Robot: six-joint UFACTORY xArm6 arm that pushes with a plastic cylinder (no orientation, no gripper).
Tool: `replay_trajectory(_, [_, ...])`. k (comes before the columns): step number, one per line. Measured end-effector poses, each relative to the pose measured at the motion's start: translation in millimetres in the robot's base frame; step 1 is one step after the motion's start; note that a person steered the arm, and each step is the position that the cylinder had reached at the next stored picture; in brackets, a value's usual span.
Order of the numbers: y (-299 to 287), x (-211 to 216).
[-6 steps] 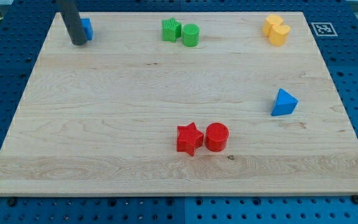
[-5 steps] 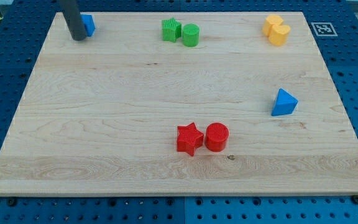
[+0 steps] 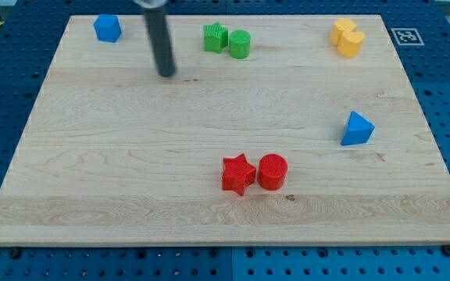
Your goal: Move the blue triangle to top left
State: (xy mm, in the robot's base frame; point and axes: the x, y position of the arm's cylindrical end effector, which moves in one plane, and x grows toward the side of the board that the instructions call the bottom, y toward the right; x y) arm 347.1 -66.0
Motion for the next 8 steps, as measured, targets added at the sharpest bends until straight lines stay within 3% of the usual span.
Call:
replay_trajectory(3, [270.3,65.3])
replay_trajectory(5, [280.3,135.3])
replay_trajectory(8, [276.8,136.2])
